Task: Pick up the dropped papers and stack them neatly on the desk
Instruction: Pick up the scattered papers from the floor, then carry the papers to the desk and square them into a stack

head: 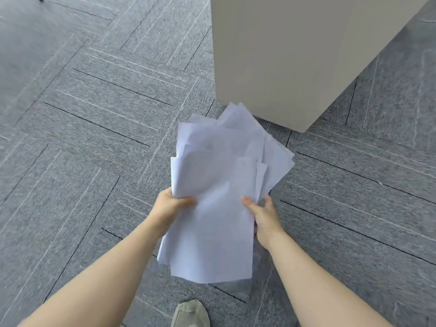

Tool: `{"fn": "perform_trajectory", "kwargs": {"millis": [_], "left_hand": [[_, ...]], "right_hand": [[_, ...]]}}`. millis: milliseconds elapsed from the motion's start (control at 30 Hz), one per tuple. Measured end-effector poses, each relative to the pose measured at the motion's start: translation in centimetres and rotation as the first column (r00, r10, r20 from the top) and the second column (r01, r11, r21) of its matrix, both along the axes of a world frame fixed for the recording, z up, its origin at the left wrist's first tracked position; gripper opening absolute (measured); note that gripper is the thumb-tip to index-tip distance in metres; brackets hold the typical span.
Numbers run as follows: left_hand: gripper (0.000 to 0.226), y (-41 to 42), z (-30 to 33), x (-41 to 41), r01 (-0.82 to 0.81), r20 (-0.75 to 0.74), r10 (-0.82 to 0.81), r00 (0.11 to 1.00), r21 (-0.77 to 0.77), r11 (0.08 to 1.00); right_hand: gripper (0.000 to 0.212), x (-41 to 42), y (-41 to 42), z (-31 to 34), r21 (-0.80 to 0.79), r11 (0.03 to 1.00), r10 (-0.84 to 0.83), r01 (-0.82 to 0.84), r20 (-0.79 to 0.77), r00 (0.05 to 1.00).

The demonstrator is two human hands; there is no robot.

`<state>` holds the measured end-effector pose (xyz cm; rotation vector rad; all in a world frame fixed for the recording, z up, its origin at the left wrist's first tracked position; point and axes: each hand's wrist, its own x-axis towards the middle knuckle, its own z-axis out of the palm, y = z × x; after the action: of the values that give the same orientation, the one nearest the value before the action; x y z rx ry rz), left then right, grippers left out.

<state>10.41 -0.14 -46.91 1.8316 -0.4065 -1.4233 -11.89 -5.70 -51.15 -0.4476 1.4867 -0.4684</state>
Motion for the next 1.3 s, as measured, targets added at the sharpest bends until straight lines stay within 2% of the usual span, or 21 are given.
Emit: {"fn": "perform_trajectory", "kwargs": {"millis": [33, 133, 200, 300, 333, 433, 500, 567, 667, 767, 867, 933, 1067, 1133, 1200, 1300], "left_hand": [[0.033, 0.0, 3.0, 0.5, -0.013, -0.005, 0.013, 1.0, -0.013, 1.0], [0.031, -0.3, 12.4, 1.4, -0.045, -0.027, 0.043, 0.999, -0.068, 0.997], [0.032, -1.0, 20.2, 2.1, -0.061, -0.019, 0.06, 0.998, -0.1, 0.993], [0.029, -2.6, 32.4, 2.7, -0.09, 0.025, 0.096, 0.995, -0.19, 0.978], [0.026, -3.3, 36.5, 2.8, -0.096, 0.044, 0.109, 0.993, -0.229, 0.969], [0.029, -6.1, 48.7, 3.3, -0.099, 0.076, 0.134, 0.988, -0.354, 0.93], [0.032, -8.6, 56.3, 3.6, -0.066, 0.1, 0.12, 0.988, -0.43, 0.901], [0.024, -11.8, 62.9, 3.3, -0.033, 0.117, 0.099, 0.988, -0.473, 0.881], [0.011, -17.1, 70.4, 1.2, 0.065, 0.184, 0.041, 0.982, -0.535, 0.842], [0.004, -22.0, 74.9, -1.8, 0.087, 0.21, 0.048, 0.977, -0.589, 0.803], [0.016, -26.4, 77.5, -5.7, 0.102, 0.208, 0.044, 0.977, -0.64, 0.761], [0.015, -29.6, 78.6, -8.2, 0.095, 0.197, 0.056, 0.979, -0.679, 0.728], [0.026, -36.9, 80.6, -12.4, 0.052, 0.181, 0.134, 0.974, -0.761, 0.647], [0.032, -40.4, 80.0, -13.8, 0.065, 0.182, 0.127, 0.975, -0.781, 0.622], [0.03, -43.3, 77.5, -15.2, 0.146, 0.211, 0.009, 0.977, -0.708, 0.691], [0.021, -45.7, 71.8, -17.0, 0.243, 0.246, -0.135, 0.96, -0.484, 0.841]], "right_hand": [[0.103, 0.3, -0.4, 3.1, -0.023, 1.0, 0.009, -0.008, 0.044, 0.999], [0.042, 1.4, -2.1, 13.6, -0.13, 0.991, 0.036, -0.022, 0.1, 0.994], [0.033, 2.1, -3.6, 22.2, -0.215, 0.975, 0.079, -0.049, 0.134, 0.988], [0.012, 3.2, -5.5, 36.3, -0.42, 0.893, 0.188, -0.161, 0.025, 0.982], [0.008, 3.5, -6.0, 41.1, -0.47, 0.864, 0.199, -0.183, -0.015, 0.98], [0.038, 3.5, -7.8, 54.7, -0.561, 0.816, 0.127, -0.139, -0.062, 0.99], [0.049, 3.1, -9.2, 63.0, -0.631, 0.77, 0.068, -0.09, -0.06, 0.996], [0.043, 2.5, -10.9, 70.2, -0.71, 0.701, 0.03, -0.062, -0.058, 0.998], [0.029, 1.2, -13.9, 77.4, -0.796, 0.605, -0.077, 0.007, -0.05, 0.996], [0.038, -0.6, -16.7, 82.2, -0.841, 0.538, -0.167, 0.055, -0.043, 0.985], [0.04, -3.2, -20.1, 84.7, -0.864, 0.497, -0.219, 0.083, -0.032, 0.975], [0.04, -5.3, -23.0, 85.5, -0.88, 0.461, -0.231, 0.117, 0.008, 0.973], [0.022, -10.1, -30.1, 86.4, -0.907, 0.384, -0.257, 0.173, 0.075, 0.963], [0.006, -12.6, -34.3, 85.4, -0.91, 0.374, -0.265, 0.177, 0.078, 0.961], [0.008, -14.6, -38.0, 83.0, -0.895, 0.424, -0.243, 0.138, 0.034, 0.969], [0.012, -16.2, -42.1, 78.5, -0.831, 0.555, -0.182, 0.038, -0.076, 0.98]]}}
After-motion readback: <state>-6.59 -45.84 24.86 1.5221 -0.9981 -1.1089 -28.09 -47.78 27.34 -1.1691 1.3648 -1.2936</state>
